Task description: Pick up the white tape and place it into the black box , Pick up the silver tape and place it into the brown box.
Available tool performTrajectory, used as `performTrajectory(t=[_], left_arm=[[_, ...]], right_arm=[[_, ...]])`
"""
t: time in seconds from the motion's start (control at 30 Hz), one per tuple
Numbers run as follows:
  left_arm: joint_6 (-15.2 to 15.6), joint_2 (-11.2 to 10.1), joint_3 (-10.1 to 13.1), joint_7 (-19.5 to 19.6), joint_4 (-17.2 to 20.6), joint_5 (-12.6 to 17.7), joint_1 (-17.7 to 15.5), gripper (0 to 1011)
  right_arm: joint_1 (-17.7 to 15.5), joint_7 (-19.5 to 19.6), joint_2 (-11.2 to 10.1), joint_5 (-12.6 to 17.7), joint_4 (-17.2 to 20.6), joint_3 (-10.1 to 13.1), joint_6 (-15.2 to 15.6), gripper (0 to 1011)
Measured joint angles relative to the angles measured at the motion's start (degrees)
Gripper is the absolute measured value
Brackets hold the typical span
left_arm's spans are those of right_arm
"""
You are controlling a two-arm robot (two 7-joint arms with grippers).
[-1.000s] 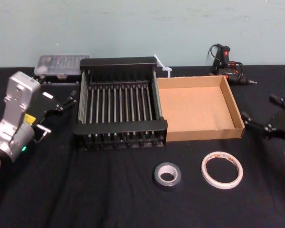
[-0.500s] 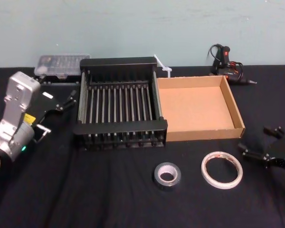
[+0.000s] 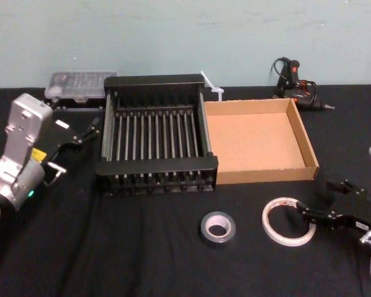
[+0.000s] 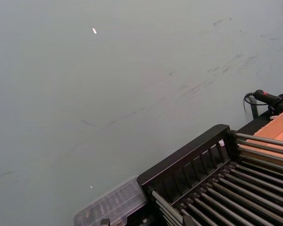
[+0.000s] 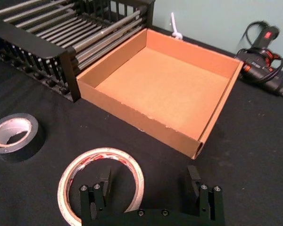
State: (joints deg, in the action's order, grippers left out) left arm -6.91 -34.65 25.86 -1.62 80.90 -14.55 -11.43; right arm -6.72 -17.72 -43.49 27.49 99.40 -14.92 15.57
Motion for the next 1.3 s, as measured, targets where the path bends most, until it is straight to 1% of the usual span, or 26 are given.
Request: performTrajectory(t=[0.3,0.63,0.87,1.3], left_arm=[[0.00,0.00,0.01,0.00,0.00,0.00,0.00,1001],[0.00,0.00,0.00,0.00,0.00,0.00,0.00,1001],[0.00,0.00,0.00,0.00,0.00,0.00,0.00,1001],[0.00,0.00,0.00,0.00,0.00,0.00,0.00,1001]], right_arm=[[1.91,-1.36,1.91,-1.86,-2.27,-1.14,1.41,1002],[3.31,-2.54,3.53,-3.71,-4.25,-1.69,2.11,1002],[4.03,-3.13,4.69,-4.96,-5.47,-1.58,2.57,1002],[4.13,-3.98,5.71,-5.53,-6.12,-0.52,3.28,1003]])
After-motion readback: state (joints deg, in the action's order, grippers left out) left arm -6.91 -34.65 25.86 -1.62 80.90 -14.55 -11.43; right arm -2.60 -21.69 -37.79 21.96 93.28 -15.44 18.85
